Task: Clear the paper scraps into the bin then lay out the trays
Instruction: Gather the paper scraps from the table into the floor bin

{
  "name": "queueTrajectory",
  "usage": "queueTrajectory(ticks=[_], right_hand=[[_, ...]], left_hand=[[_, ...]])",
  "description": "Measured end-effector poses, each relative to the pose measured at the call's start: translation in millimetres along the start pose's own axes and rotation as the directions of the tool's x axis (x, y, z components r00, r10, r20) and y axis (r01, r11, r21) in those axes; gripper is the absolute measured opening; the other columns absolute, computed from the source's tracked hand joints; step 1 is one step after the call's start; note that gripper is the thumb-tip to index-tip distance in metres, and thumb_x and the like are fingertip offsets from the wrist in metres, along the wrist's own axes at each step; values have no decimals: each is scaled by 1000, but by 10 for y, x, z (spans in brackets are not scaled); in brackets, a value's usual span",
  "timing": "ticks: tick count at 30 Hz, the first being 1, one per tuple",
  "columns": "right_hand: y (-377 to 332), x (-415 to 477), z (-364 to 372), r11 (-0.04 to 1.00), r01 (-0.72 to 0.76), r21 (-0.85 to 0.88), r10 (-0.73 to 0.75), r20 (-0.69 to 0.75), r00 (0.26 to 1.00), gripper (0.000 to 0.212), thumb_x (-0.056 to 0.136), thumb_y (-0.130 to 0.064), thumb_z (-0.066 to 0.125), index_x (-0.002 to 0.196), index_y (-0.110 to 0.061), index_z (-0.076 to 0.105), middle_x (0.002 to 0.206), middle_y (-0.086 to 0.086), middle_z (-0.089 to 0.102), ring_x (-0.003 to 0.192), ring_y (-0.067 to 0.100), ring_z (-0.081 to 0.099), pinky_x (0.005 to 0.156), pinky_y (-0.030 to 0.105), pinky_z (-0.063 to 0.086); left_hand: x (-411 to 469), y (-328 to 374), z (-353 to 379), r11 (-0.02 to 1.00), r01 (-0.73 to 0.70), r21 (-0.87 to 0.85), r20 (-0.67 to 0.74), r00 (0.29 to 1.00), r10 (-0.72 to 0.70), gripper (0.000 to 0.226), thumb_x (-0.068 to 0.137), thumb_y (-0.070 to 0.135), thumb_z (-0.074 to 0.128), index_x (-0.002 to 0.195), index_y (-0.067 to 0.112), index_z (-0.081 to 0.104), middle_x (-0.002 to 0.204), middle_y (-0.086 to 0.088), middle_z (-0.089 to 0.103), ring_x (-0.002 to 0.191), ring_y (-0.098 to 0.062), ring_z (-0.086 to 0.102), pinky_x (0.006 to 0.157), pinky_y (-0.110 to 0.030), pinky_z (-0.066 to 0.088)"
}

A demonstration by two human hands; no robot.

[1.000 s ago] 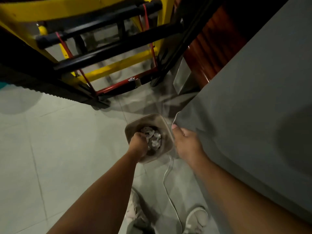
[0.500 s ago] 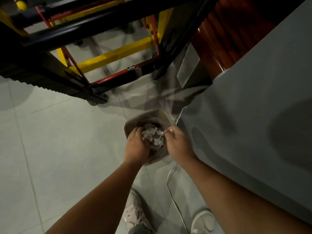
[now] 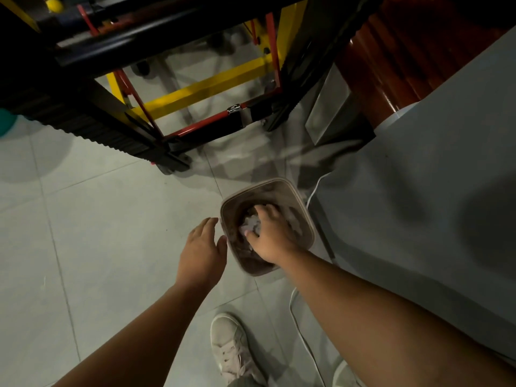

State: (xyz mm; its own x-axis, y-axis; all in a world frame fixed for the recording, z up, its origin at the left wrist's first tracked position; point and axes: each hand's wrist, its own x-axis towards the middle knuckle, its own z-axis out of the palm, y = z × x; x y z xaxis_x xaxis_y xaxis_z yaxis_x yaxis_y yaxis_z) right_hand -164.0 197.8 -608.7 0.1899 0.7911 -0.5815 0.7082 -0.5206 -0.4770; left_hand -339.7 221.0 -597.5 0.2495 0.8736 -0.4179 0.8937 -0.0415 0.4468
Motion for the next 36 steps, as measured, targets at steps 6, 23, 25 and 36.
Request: queueTrajectory(ticks=[6, 23, 25, 36], right_hand=[[-18, -480, -266, 999, 9, -51, -11, -31, 999, 63, 90, -52, 50, 146, -29, 32, 158, 2, 23, 145, 24, 23, 114, 48, 29], [-1204, -4021, -3233, 925, 306, 225, -150, -525, 838, 48, 92, -42, 53, 137, -30, 48, 150, -7, 39, 138, 9, 35, 113, 28, 34], [-1216, -4341, -3519, 923, 337, 186, -179, -567, 804, 49, 92, -43, 51, 139, -29, 47, 150, -6, 39, 139, 9, 33, 114, 30, 32], [-387, -5655, -4377, 924, 343, 169, -89, -776, 624, 47, 89, -29, 58, 134, -15, 53, 140, 3, 51, 132, 15, 44, 110, 32, 37]], left_hand=[[-264, 356, -280, 1000, -10, -21, -4, 1000, 10, 51, 100, 33, 50, 146, 15, 41, 149, -4, 46, 139, -23, 38, 113, -37, 35], [-2761, 3104, -2983, 941, -299, -161, -232, 938, 259, 36, 98, 30, 55, 132, 21, 55, 129, 2, 61, 123, -20, 51, 92, -31, 42], [-2985, 3377, -3175, 931, -341, -131, -256, 919, 301, 42, 98, 33, 55, 138, 21, 51, 138, 2, 56, 130, -18, 46, 101, -34, 39], [-3801, 4788, -3161, 819, -573, 15, -246, 792, 559, 45, 97, 37, 55, 139, 20, 50, 137, 2, 56, 130, -17, 47, 107, -36, 41]])
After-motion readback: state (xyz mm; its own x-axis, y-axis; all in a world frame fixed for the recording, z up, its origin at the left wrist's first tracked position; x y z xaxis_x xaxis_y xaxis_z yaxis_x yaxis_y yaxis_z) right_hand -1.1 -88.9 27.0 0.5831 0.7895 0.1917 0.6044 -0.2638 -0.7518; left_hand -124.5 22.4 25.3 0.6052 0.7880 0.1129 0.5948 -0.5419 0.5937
